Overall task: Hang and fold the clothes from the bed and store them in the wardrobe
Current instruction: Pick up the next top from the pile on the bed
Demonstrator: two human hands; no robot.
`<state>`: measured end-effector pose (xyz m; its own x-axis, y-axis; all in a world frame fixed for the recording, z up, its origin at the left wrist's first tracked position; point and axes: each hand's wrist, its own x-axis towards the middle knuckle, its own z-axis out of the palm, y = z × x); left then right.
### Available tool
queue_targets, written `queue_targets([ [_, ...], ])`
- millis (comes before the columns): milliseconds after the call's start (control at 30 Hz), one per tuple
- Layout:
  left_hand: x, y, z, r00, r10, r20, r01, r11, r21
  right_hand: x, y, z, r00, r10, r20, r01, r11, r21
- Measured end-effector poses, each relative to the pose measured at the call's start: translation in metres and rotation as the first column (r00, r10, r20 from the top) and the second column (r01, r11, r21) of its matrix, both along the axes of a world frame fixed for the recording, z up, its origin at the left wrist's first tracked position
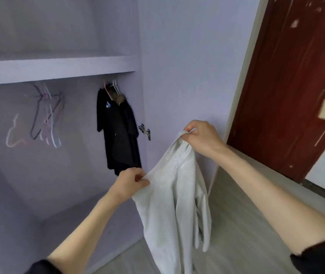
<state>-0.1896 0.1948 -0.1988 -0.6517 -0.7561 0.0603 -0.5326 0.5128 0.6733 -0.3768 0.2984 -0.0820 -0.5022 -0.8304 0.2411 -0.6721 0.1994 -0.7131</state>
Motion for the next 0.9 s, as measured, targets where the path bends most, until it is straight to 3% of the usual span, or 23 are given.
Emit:
queue_targets([
  [200, 0.097, -0.044, 0.007, 0.920, 0.389, 0.051, -0.383, 0.918, -0.102, 0.028, -0.062, -0.015, 0.979, 0.141, -0.148, -0.109, 0.973, 0.203],
  [367, 0.143, -0.068, 0.006, 0.809, 0.588, -0.023, -0.588, 0.805, -0.079, 0.075, -0.112, -0.022, 0.927, 0.293, -0.233, -0.221, 0.931, 0.291],
  [467, 0.174, -0.085, 0.010, 0.852, 0.523, -0.004, -0.522, 0.852, 0.046, 0.102, -0.142, -0.021, 0.916, 0.347, -0.202, -0.279, 0.912, 0.301],
  [567, 0.203, -0.102, 0.022, 0.913, 0.393, 0.114, -0.403, 0.911, 0.090, 0.128, -0.172, -0.020, 0.902, 0.402, -0.157, -0.358, 0.901, 0.246],
  [667, 0.201, -0.117, 0.037, 0.949, 0.312, 0.039, -0.314, 0.945, 0.093, 0.170, -0.200, -0.012, 0.841, 0.520, -0.148, -0.496, 0.851, 0.170],
  [800, 0.188, -0.145, 0.056, 0.911, 0.355, -0.211, -0.392, 0.903, -0.175, 0.222, -0.236, -0.004, 0.769, 0.601, -0.221, -0.598, 0.797, 0.086],
  [900, 0.199, -0.161, 0.068, 0.867, 0.428, -0.255, -0.486, 0.839, -0.243, 0.228, -0.257, -0.008, 0.773, 0.553, -0.311, -0.568, 0.822, 0.048],
])
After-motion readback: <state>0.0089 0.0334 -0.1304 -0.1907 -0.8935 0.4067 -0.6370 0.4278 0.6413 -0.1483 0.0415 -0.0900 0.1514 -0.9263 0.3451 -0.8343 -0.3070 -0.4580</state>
